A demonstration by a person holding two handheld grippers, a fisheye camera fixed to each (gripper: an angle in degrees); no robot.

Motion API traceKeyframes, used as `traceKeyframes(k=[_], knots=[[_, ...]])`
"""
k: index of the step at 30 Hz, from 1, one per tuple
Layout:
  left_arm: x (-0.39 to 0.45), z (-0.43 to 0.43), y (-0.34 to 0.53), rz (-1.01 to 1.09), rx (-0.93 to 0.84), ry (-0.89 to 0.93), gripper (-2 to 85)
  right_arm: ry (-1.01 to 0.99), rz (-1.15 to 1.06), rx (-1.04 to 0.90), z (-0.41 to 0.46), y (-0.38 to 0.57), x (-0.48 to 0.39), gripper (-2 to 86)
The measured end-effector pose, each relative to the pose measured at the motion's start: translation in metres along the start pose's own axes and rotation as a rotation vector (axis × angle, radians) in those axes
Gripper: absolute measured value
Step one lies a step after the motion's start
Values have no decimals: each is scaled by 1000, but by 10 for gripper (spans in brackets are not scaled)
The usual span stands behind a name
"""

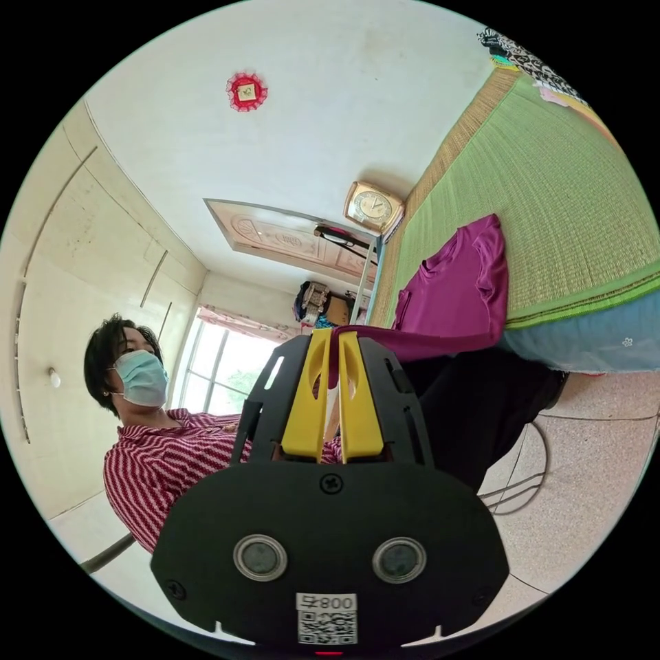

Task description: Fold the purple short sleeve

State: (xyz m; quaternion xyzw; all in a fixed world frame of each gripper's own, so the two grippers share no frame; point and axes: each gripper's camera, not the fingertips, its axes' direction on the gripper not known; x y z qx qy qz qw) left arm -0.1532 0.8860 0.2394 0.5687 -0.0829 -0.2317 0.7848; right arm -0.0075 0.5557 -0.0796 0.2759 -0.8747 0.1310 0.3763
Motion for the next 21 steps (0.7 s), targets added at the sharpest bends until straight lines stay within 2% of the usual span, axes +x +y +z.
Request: traceKeyframes(k=[11, 21], knots=[[29, 52, -129, -23, -22, -116, 16, 102, 58, -24, 27, -110, 64, 14], [25, 105, -238, -145, -33, -273, 16, 170, 230, -82, 69, -218, 182, 15]])
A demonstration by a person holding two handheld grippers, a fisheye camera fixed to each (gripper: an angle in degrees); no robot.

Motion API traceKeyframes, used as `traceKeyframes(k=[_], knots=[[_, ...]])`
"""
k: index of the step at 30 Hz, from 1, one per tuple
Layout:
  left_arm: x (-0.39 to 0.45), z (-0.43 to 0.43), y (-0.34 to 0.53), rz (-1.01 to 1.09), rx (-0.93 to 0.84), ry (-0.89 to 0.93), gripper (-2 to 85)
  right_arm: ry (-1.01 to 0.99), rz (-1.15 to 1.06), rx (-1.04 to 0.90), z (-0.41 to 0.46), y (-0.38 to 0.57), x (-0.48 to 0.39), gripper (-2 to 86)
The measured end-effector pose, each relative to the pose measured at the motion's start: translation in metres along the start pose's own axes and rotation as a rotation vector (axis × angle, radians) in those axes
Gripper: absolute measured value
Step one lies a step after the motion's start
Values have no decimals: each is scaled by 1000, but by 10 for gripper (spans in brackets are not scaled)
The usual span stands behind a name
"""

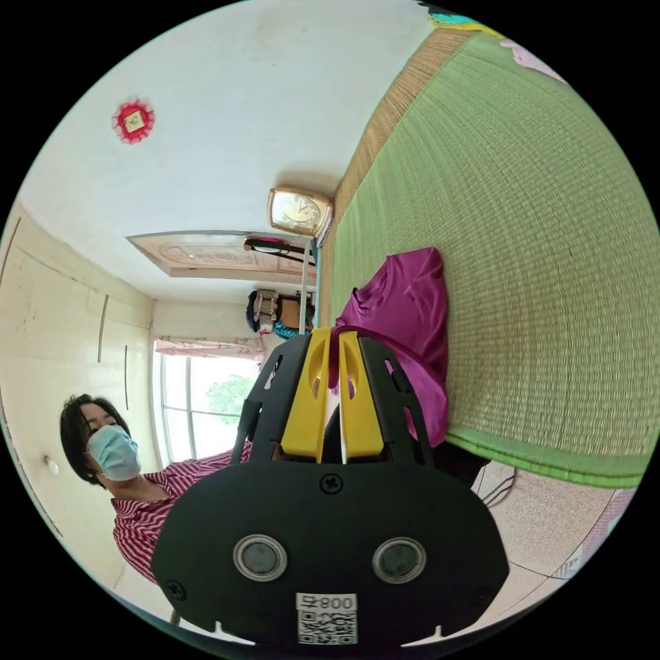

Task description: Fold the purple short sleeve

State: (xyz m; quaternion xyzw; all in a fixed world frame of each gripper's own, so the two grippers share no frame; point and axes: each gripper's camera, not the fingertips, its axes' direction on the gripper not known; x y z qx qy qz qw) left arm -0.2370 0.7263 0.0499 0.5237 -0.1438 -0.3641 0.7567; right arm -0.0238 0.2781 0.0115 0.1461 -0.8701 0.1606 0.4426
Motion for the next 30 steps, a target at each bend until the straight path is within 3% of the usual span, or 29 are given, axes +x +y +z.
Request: traceKeyframes(k=[16, 26, 30], knots=[[43, 50, -116, -151, -40, -174, 20, 43, 154, -77, 67, -115, 107, 16], [104, 32, -136, -146, 32, -145, 27, 10, 165, -41, 78, -117, 131, 19], [139, 40, -131, -99, -17, -133, 23, 17, 146, 26, 71, -104, 127, 13]])
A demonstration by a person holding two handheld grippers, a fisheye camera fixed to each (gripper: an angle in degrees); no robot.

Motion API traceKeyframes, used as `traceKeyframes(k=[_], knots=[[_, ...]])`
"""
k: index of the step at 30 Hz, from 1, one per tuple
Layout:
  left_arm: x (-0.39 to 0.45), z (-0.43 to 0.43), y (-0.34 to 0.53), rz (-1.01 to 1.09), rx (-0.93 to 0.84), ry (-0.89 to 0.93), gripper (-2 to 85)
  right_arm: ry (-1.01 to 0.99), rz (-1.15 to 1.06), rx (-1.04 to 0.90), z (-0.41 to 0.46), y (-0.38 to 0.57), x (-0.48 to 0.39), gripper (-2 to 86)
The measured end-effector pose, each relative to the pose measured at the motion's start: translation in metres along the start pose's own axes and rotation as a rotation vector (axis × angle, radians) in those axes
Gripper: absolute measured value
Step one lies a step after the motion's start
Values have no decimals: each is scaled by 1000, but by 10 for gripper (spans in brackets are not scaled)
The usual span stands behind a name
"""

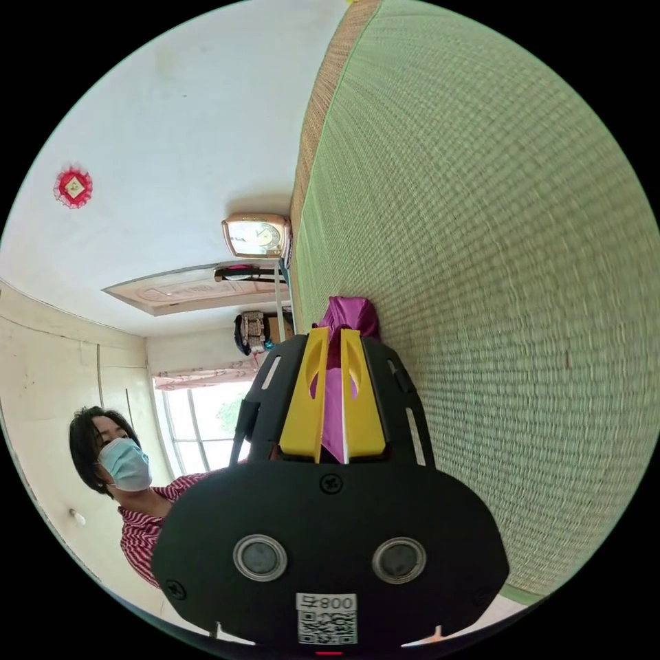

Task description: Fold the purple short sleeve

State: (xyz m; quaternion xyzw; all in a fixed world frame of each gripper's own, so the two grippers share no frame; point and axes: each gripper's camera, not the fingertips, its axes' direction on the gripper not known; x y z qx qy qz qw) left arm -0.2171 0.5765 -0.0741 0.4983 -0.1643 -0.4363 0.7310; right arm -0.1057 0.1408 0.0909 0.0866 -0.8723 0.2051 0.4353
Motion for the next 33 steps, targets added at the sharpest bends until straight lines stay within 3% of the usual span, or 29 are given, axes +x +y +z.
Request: traceKeyframes(k=[6, 11, 16, 21, 33], knots=[[62, 46, 10, 127, -212, -104, 12, 91, -105, 84, 6, 34, -37, 2], [97, 76, 0, 167, -289, -262, 4, 270, -196, -127, 98, 50, -68, 0], [127, 91, -10, 215, -323, -408, 2, 541, -267, -257, 189, 52, -83, 0], [146, 105, -18, 256, -341, -475, 2, 689, -332, -304, 233, 53, -94, 0], [171, 114, -29, 301, -271, -505, 0, 752, -401, -225, 252, 25, -130, 0]])
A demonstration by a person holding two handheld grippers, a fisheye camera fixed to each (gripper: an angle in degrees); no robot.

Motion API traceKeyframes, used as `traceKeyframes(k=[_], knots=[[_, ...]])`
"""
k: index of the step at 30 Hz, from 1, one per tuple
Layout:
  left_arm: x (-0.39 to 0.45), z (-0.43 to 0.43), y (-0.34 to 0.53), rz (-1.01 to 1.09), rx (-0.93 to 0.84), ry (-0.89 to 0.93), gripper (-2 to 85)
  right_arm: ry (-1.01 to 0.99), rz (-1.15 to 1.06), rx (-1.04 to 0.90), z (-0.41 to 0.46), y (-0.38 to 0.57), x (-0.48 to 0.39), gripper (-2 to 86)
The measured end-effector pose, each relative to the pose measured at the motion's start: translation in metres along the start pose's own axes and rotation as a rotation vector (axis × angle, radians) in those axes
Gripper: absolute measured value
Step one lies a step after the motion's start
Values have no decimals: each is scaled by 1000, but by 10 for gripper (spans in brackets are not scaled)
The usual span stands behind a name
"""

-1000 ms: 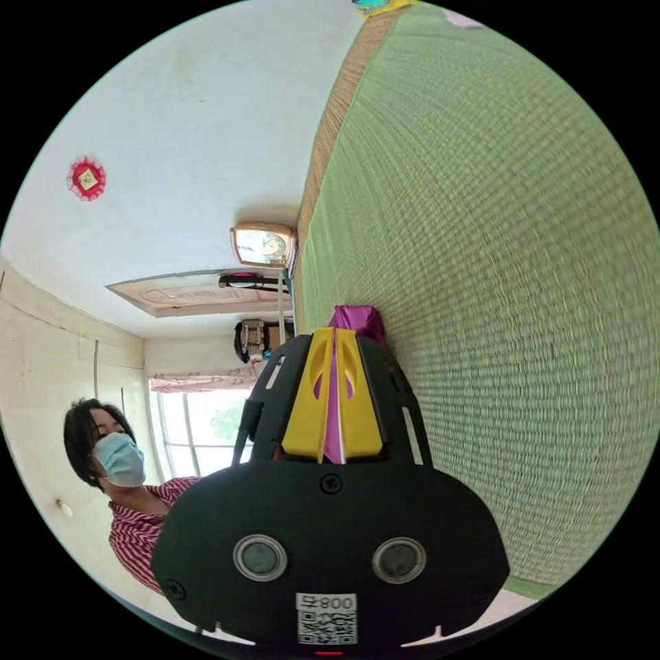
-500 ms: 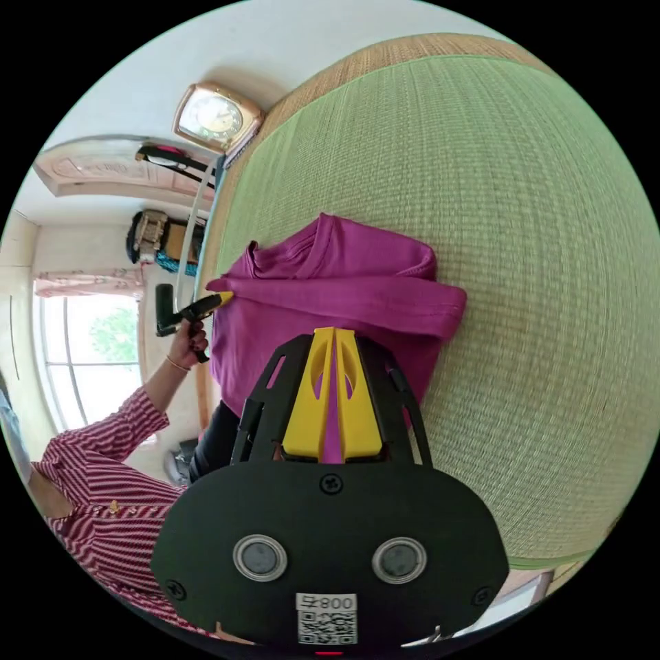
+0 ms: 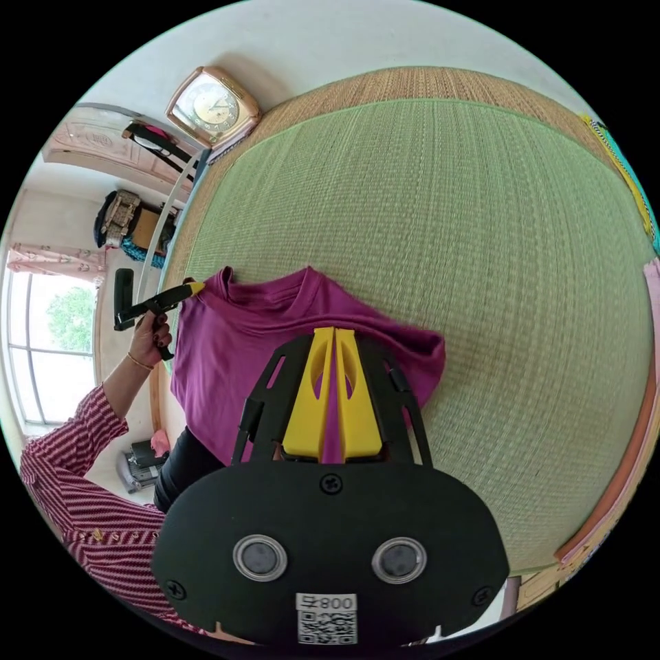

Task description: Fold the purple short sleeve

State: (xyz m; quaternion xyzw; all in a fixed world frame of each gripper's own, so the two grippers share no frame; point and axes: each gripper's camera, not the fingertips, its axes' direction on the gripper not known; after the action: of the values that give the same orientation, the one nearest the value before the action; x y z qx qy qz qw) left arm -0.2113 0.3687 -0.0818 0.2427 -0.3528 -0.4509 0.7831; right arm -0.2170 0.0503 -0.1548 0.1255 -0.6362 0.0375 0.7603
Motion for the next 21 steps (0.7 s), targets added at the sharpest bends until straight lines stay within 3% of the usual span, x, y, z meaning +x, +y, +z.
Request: traceKeyframes(k=[8, 15, 21], knots=[[7, 4, 51, 58, 27, 38, 2, -84, -18, 86, -23, 24, -10, 1], [-39, 21, 65, -72, 24, -9, 1, -58, 25, -30, 9, 22, 0, 1], [-56, 14, 90, -80, 69, -45, 2, -84, 21, 20, -17, 39, 1, 1]])
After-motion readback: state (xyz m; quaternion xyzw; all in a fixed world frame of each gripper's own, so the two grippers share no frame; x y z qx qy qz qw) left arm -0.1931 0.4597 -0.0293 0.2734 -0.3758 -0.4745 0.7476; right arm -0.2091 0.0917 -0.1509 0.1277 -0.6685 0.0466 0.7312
